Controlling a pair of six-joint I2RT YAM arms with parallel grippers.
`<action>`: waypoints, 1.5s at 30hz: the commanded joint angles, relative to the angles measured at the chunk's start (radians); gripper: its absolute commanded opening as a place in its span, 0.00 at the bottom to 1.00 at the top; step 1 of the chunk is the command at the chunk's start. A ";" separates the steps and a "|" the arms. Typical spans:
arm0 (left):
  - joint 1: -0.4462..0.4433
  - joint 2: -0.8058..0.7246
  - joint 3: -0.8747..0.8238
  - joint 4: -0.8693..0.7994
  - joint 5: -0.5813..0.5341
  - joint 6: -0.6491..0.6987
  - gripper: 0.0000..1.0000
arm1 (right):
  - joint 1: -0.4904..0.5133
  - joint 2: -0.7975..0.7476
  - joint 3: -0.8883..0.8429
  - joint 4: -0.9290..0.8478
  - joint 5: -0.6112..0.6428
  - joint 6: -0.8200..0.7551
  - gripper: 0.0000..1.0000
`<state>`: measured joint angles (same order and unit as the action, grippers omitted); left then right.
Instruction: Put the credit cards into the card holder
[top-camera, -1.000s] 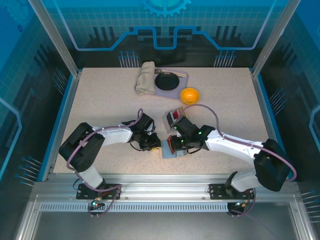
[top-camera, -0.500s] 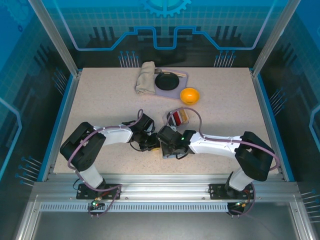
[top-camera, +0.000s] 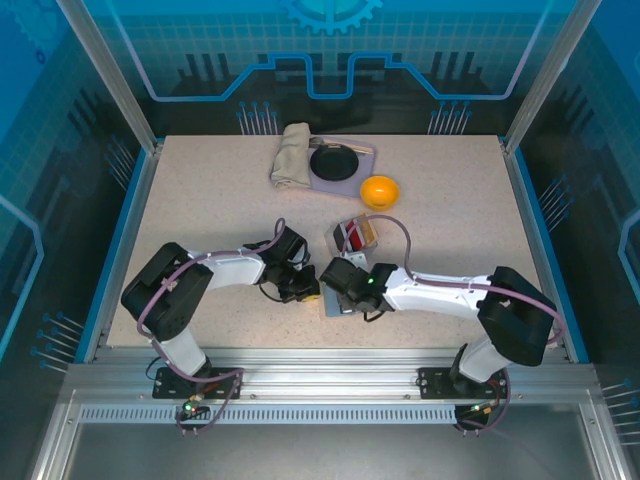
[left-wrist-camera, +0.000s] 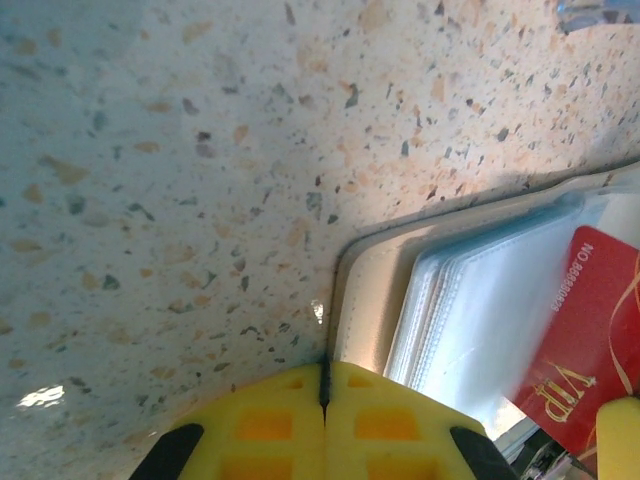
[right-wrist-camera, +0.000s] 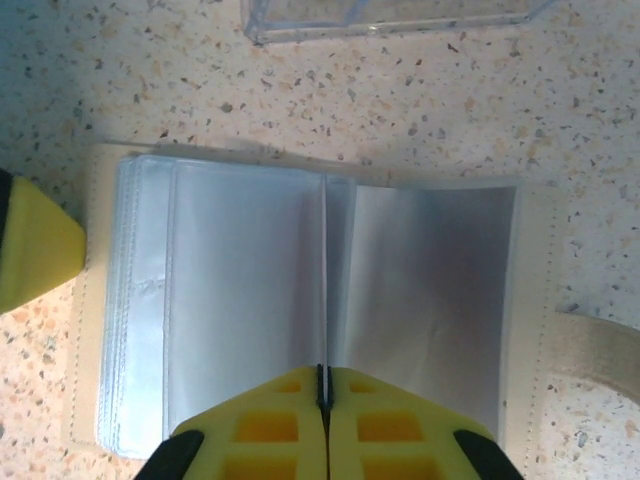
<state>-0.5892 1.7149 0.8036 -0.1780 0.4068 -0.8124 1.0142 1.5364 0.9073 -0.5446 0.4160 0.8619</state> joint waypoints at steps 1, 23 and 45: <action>-0.020 0.084 -0.043 0.036 -0.056 0.006 0.03 | 0.002 -0.071 -0.008 0.063 -0.070 -0.052 0.07; -0.019 0.068 -0.043 0.043 -0.048 -0.002 0.03 | 0.044 0.046 0.001 0.229 -0.156 0.045 0.06; -0.019 0.095 -0.044 0.034 -0.057 0.008 0.02 | -0.010 -0.051 -0.022 0.055 -0.060 0.025 0.07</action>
<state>-0.5880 1.7157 0.8009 -0.1719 0.4107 -0.8124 1.0260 1.5177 0.8986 -0.4381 0.3328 0.8997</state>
